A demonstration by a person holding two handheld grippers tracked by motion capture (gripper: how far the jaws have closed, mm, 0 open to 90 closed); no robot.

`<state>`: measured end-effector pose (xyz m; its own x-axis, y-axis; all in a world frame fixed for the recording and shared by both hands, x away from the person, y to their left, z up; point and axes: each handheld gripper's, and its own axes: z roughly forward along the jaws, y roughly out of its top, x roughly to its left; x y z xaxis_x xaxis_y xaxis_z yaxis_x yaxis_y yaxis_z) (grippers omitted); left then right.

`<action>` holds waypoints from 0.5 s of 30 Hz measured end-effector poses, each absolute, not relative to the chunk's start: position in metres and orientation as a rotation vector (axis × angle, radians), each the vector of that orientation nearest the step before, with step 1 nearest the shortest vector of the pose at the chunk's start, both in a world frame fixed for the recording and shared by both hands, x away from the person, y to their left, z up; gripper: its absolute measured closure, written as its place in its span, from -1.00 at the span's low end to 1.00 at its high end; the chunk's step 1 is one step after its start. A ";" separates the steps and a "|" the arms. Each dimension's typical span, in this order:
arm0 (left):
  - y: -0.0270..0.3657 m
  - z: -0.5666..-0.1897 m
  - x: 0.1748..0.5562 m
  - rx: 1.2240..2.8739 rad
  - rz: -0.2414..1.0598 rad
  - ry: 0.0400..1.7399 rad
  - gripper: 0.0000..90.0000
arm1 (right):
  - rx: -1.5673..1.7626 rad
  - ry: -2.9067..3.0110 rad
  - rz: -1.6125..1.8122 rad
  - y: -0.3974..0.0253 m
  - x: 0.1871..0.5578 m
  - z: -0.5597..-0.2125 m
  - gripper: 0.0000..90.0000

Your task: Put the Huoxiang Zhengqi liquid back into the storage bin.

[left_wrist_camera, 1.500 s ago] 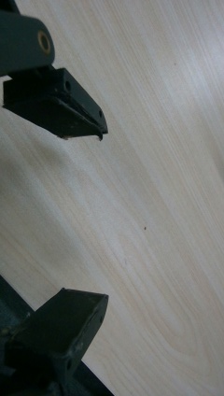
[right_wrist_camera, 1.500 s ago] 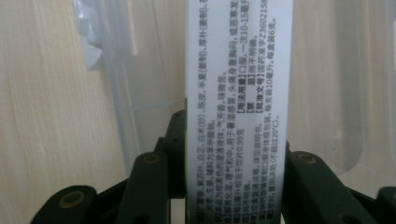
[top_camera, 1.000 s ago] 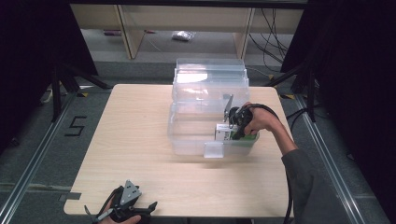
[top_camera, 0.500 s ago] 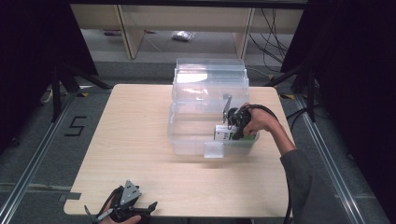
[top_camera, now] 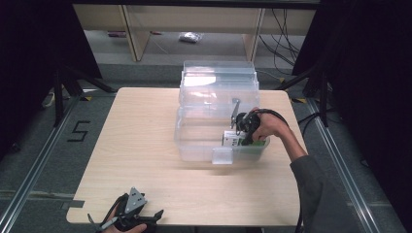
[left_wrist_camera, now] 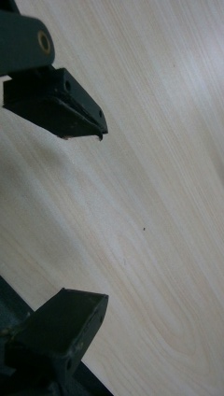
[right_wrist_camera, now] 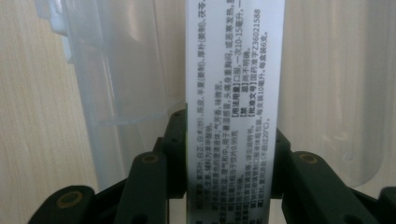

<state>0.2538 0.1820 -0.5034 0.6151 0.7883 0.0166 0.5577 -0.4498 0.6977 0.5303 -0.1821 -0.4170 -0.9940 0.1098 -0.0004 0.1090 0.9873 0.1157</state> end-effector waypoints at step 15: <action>0.181 -0.503 0.253 2.175 0.454 1.059 -0.67 | 0.228 3.114 0.245 -0.187 0.526 -0.400 0.29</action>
